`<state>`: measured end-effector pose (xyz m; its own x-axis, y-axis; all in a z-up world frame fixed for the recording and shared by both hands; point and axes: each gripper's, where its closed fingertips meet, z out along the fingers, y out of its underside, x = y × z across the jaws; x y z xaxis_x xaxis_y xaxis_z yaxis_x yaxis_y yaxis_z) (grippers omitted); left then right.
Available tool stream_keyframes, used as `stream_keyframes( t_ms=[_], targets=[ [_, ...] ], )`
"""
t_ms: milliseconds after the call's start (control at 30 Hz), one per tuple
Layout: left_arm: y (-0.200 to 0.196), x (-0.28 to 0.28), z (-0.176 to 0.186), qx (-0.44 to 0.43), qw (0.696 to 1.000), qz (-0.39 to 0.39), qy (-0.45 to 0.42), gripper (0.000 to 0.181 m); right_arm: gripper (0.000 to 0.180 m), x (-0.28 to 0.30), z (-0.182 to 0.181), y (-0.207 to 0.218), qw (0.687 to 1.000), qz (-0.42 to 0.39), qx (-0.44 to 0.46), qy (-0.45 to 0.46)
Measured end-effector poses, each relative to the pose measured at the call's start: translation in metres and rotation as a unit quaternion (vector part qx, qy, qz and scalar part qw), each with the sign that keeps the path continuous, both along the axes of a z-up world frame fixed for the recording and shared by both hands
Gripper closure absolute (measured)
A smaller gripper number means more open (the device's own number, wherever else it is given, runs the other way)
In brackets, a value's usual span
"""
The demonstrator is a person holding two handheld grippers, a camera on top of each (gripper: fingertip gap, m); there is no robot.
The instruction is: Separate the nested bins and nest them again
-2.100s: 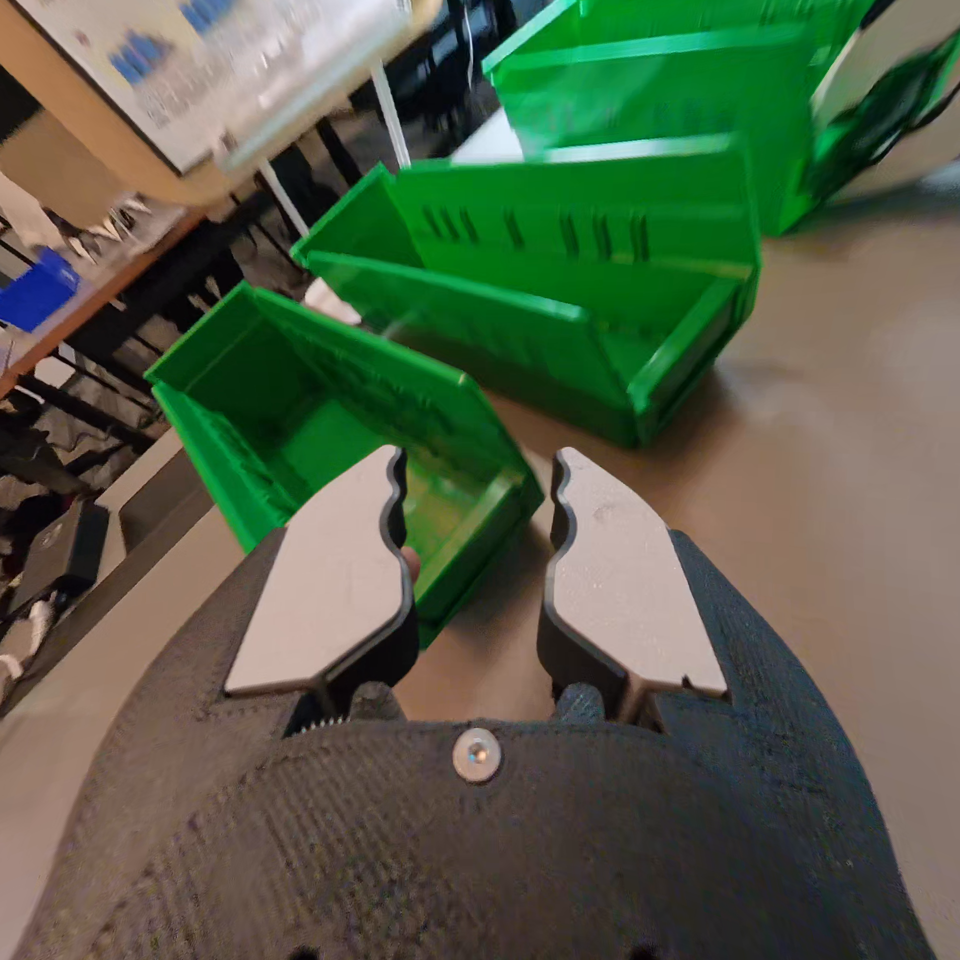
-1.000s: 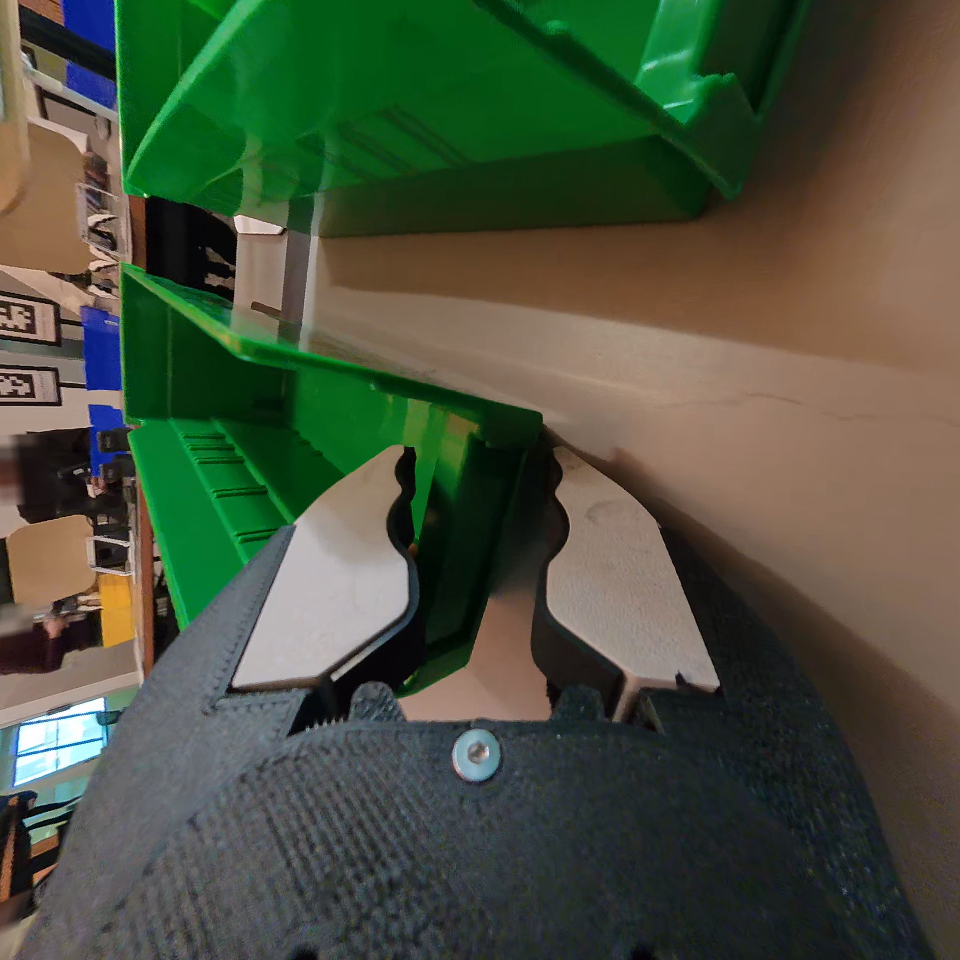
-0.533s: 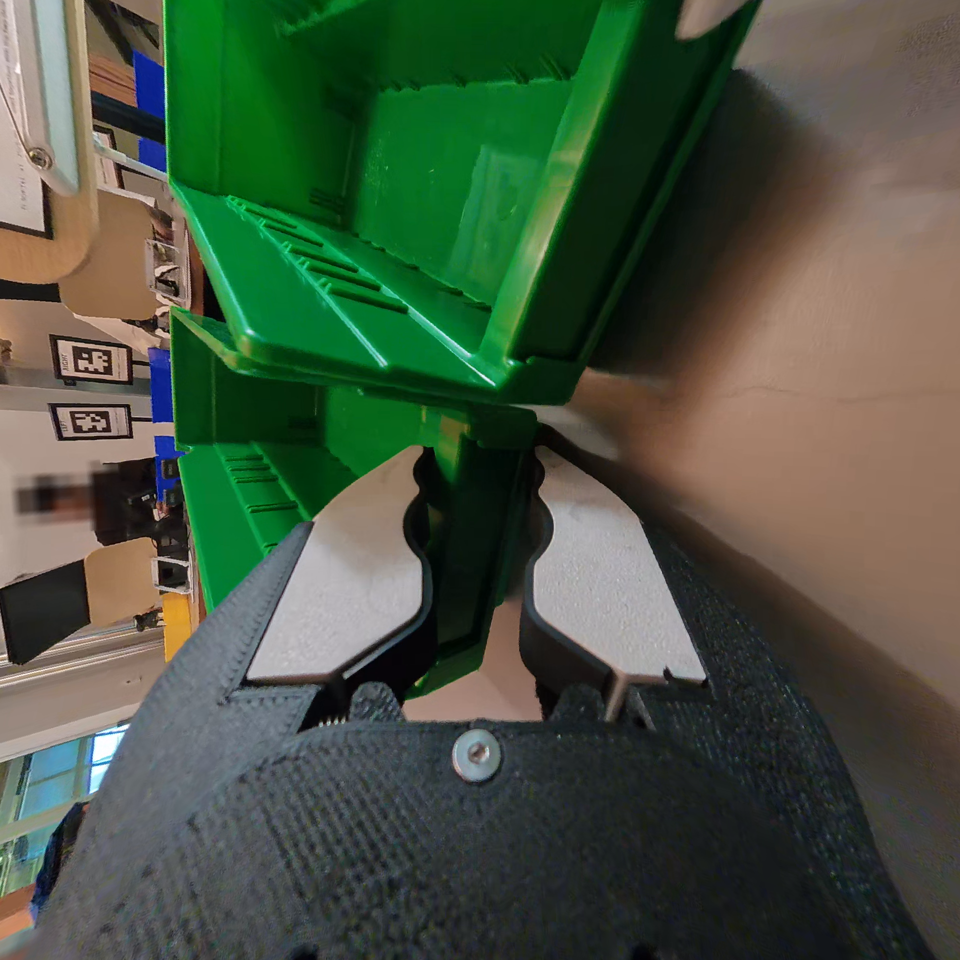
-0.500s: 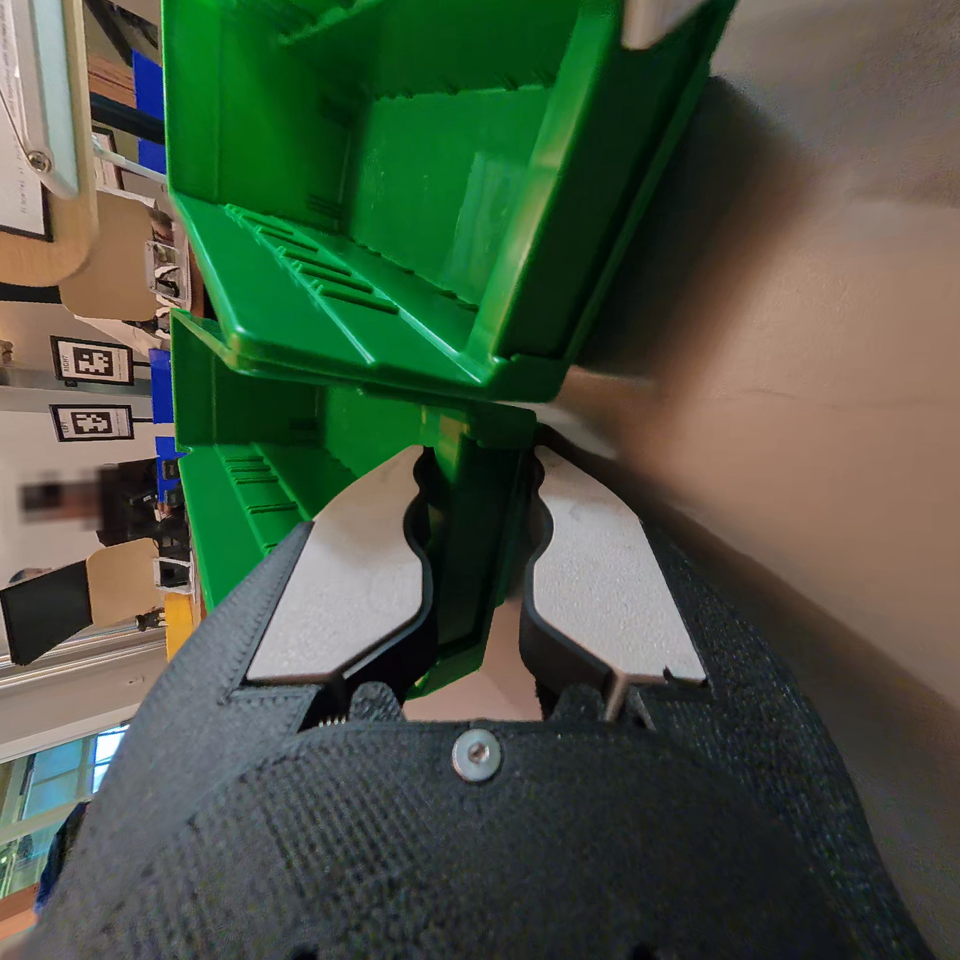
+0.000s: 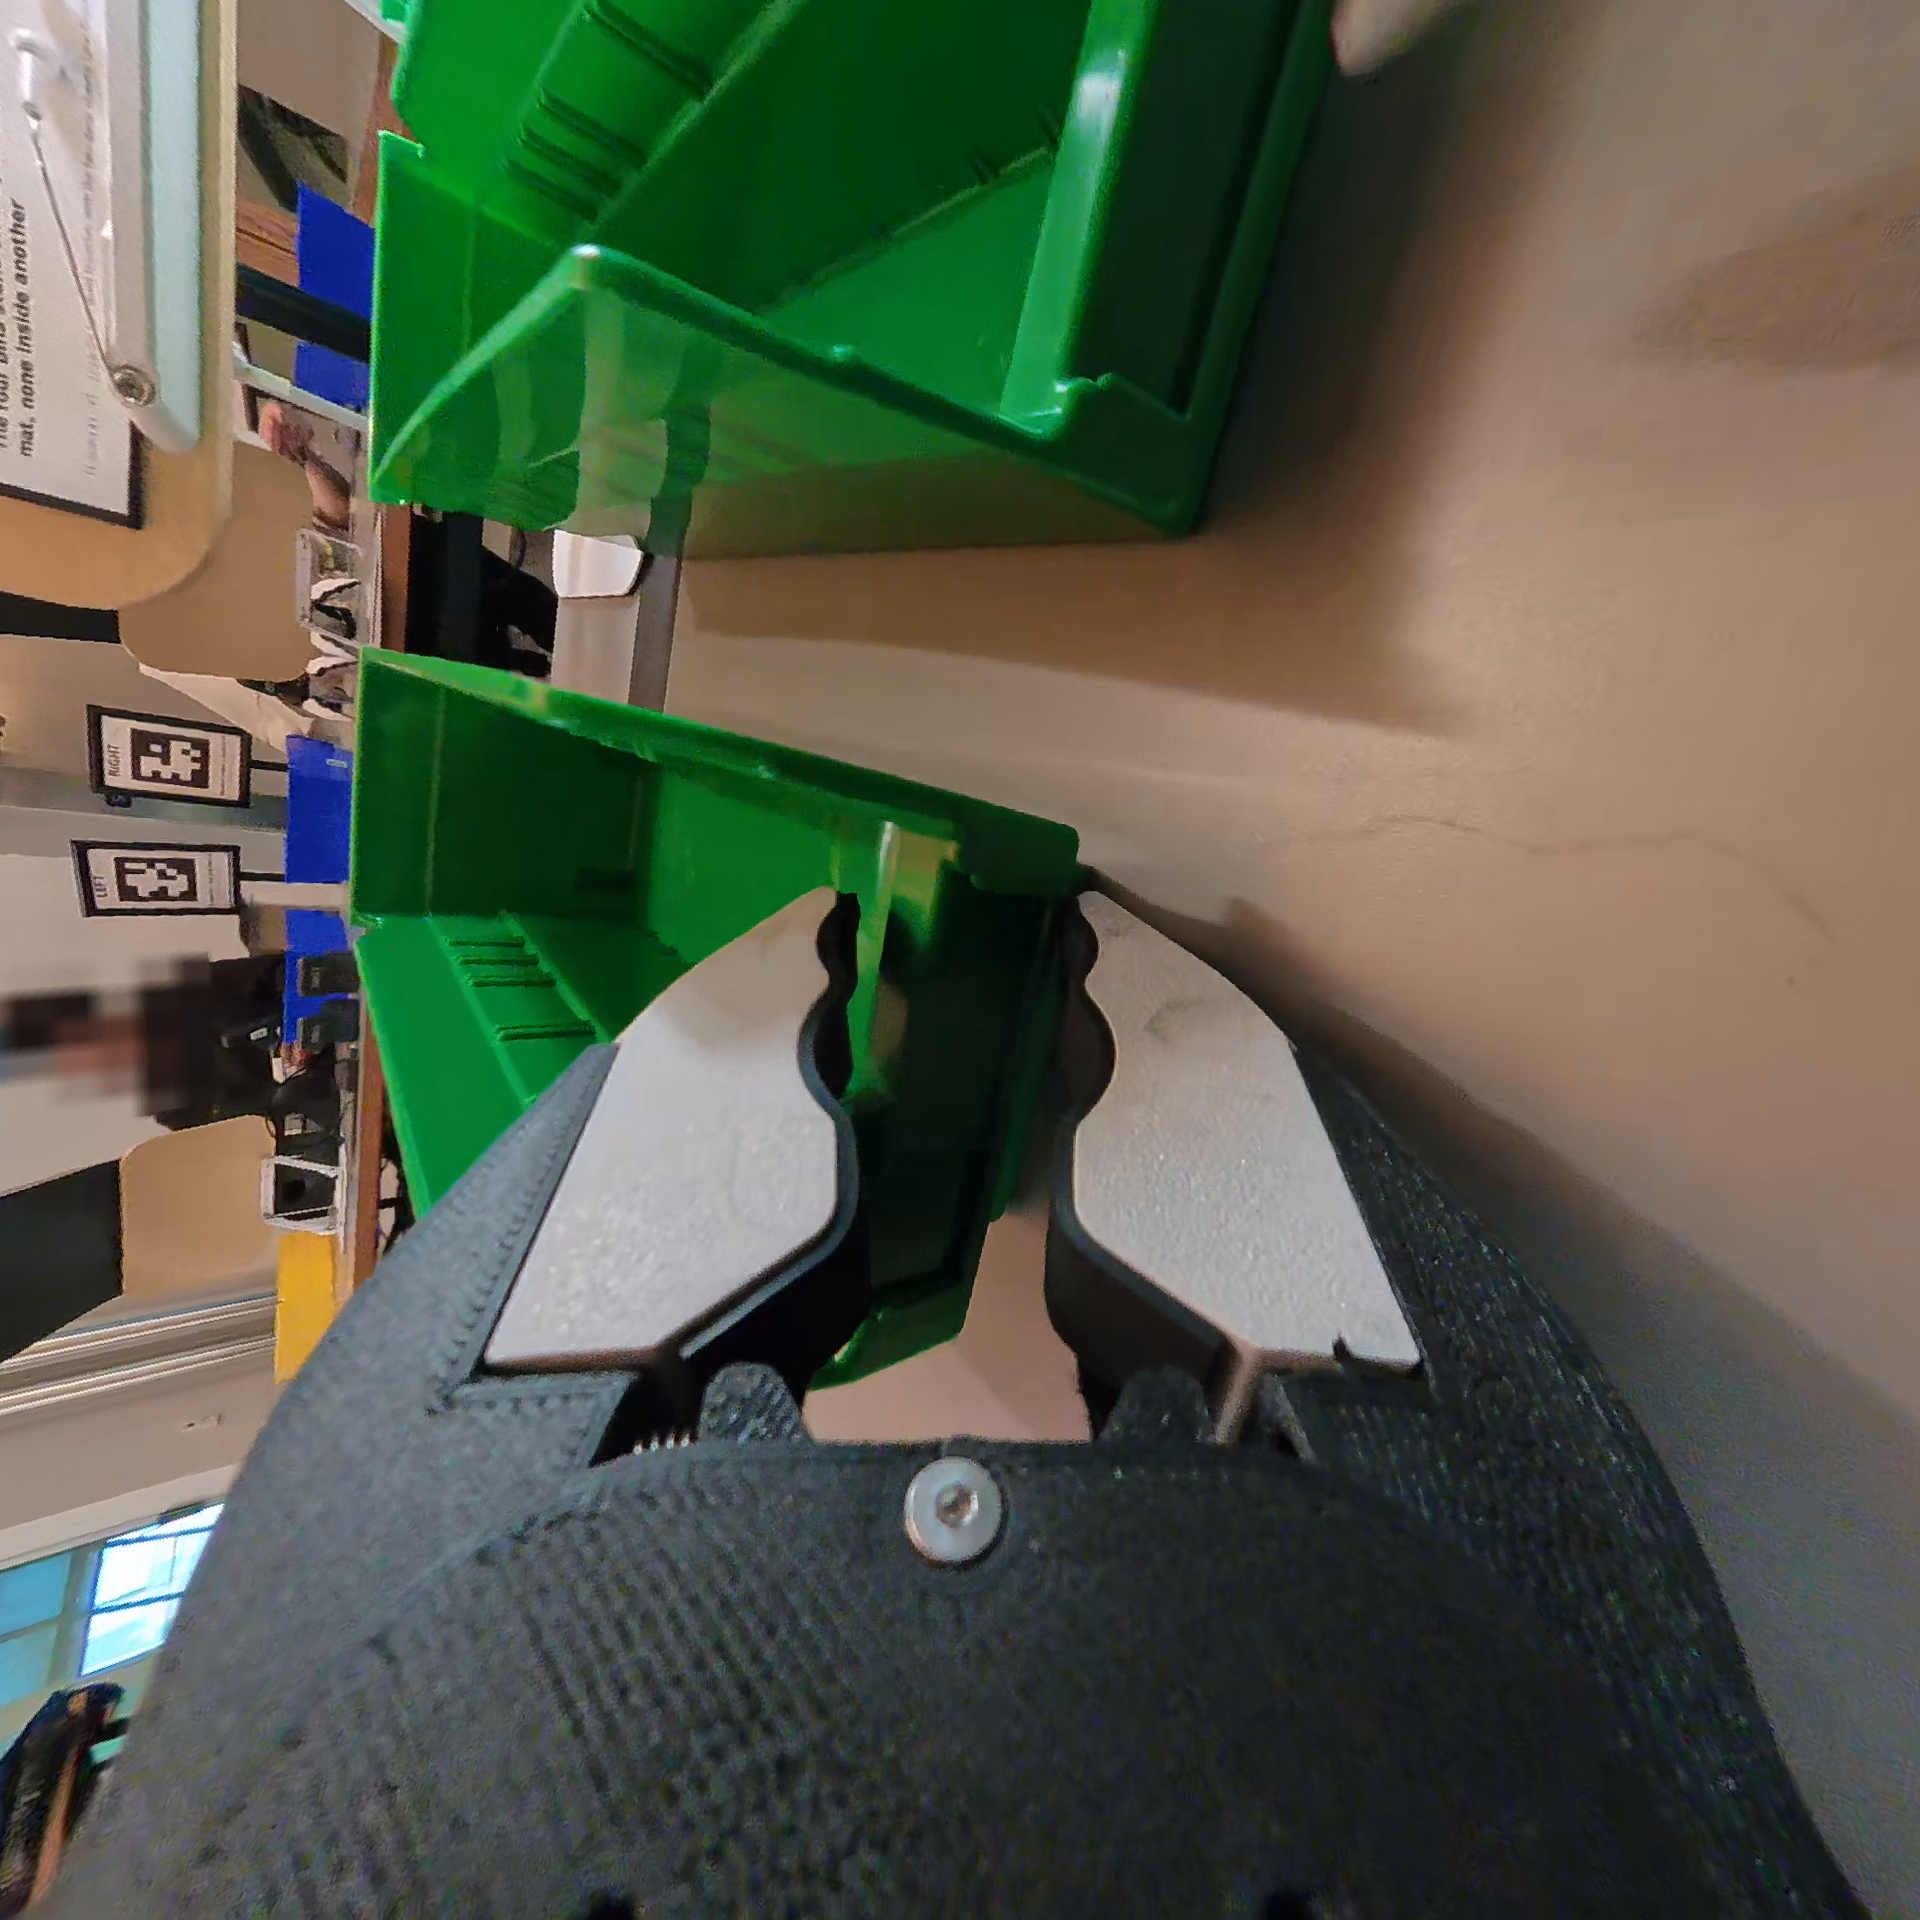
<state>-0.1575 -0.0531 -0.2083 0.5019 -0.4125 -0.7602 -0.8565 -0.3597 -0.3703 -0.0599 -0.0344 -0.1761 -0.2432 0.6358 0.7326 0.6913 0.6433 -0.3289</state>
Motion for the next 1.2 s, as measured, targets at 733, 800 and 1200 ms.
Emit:
stream_keyframes(
  t_ms=[733, 800, 1200],
  targets=[
    [0.011, -0.001, -0.003, 0.023, 0.999, -0.003, 0.022, 0.146, 0.143, 0.013, 0.01, -0.01, 0.997, 0.039, -0.041, 0.053],
    [0.011, 0.0, -0.002, 0.025, 1.0, -0.008, 0.016, 0.146, 0.143, 0.038, 0.037, -0.012, 0.99, 0.035, -0.109, 0.079],
    [0.003, 0.017, -0.002, 0.022, 0.999, -0.037, 0.014, 0.147, 0.152, 0.092, -0.019, 0.102, 0.998, -0.059, -0.014, -0.018]
  ],
)
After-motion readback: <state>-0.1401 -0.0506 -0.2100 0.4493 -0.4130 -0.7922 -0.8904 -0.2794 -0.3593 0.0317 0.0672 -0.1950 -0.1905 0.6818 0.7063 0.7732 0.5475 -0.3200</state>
